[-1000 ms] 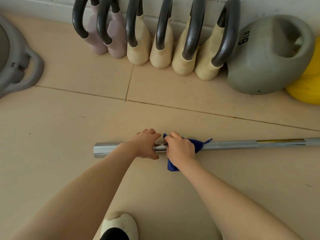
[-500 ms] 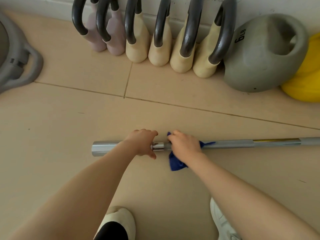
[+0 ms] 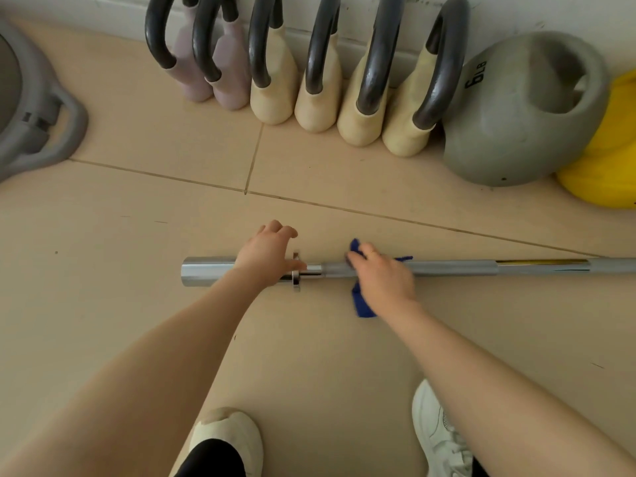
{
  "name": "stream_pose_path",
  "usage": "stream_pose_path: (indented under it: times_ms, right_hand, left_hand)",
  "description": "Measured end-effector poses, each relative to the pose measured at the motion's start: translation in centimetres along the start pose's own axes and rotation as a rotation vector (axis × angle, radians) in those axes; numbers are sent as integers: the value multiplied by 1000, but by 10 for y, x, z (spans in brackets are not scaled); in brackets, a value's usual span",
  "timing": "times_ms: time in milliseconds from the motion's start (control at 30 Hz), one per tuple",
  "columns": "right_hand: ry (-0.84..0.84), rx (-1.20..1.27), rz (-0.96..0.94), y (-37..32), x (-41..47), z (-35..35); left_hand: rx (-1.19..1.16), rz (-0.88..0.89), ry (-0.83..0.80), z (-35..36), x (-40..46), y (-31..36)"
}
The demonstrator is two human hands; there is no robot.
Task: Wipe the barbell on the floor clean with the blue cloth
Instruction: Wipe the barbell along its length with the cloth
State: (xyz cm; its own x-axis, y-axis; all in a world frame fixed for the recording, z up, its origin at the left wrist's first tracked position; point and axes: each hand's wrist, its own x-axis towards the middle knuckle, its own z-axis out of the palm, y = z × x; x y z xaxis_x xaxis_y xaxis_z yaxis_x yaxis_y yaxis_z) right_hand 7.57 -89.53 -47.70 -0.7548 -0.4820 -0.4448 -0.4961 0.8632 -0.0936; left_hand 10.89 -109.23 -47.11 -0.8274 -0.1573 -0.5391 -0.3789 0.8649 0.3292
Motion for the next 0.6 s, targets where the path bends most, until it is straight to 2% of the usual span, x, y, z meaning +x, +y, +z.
stream_pose_path:
  times_ms: [100, 167, 300, 400, 500, 600]
  right_hand:
    - [42, -37, 232, 35, 1, 1]
    - [57, 11, 282, 30, 5, 4]
    - [63, 160, 111, -18, 7, 10]
    - [61, 189, 7, -25, 9, 12]
    - [194, 67, 45, 3, 15, 15]
    - [307, 48, 177, 10, 18, 18]
  left_hand:
    - [75, 98, 233, 9, -8, 5]
    - [205, 224, 302, 19, -16, 6]
    - [445, 247, 213, 43, -26, 3]
    - [410, 216, 235, 41, -19, 3]
    - [361, 212, 233, 37, -11, 1]
    - [313, 193, 169, 33, -10, 3]
